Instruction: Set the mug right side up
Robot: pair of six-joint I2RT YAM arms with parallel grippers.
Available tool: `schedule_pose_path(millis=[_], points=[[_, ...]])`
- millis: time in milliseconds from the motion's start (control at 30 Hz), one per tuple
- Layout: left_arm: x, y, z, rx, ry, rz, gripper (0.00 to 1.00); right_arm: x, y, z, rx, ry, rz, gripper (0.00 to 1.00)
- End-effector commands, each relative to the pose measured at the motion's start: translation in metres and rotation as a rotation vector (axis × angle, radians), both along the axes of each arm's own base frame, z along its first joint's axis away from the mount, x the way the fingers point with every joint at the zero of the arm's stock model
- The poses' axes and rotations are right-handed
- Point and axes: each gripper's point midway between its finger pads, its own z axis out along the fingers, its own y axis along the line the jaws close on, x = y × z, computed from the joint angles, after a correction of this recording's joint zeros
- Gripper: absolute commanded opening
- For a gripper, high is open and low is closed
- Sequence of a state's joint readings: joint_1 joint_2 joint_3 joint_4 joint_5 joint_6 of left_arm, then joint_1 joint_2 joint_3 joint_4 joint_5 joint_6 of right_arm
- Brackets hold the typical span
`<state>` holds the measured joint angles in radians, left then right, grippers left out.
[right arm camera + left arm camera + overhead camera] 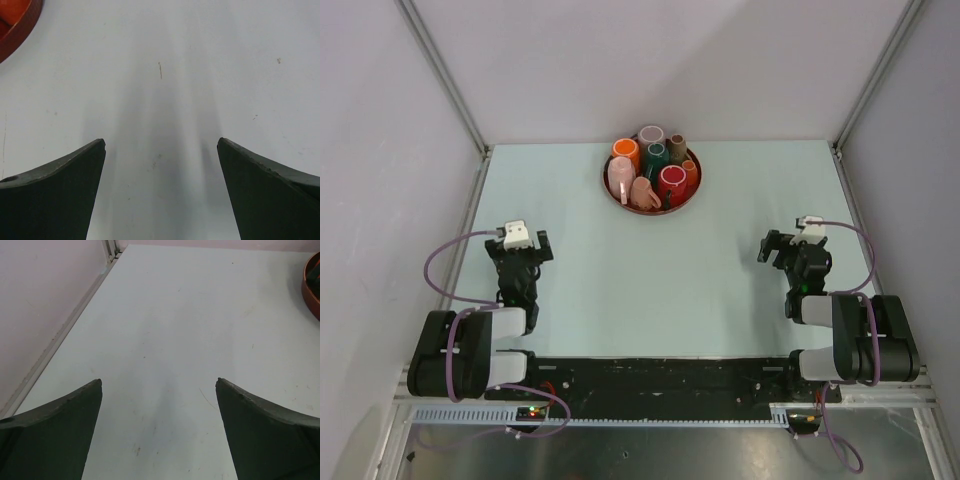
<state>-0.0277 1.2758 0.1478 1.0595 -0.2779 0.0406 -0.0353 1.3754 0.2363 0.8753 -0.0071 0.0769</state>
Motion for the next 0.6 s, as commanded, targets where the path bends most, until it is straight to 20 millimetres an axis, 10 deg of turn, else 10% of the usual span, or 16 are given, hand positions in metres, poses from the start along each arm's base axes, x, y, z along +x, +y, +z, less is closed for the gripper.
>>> schedule_pose_path(millis=[0, 333, 567], points=[[0.007, 0.005, 0.027, -0.019, -0.099, 0.026, 0.98, 0.014, -0.004, 0.034, -0.027, -0.122, -0.014, 1.0], [0.024, -0.016, 0.05, 0.026, -0.06, -0.107, 0.98, 0.023, -0.014, 0.076, 0.012, -0.067, -0.103, 1.0], [0.062, -0.117, 0.111, -0.094, 0.496, -0.67, 0.98, 0.04, 0.011, 0.128, 0.123, -0.072, -0.057, 1.0]])
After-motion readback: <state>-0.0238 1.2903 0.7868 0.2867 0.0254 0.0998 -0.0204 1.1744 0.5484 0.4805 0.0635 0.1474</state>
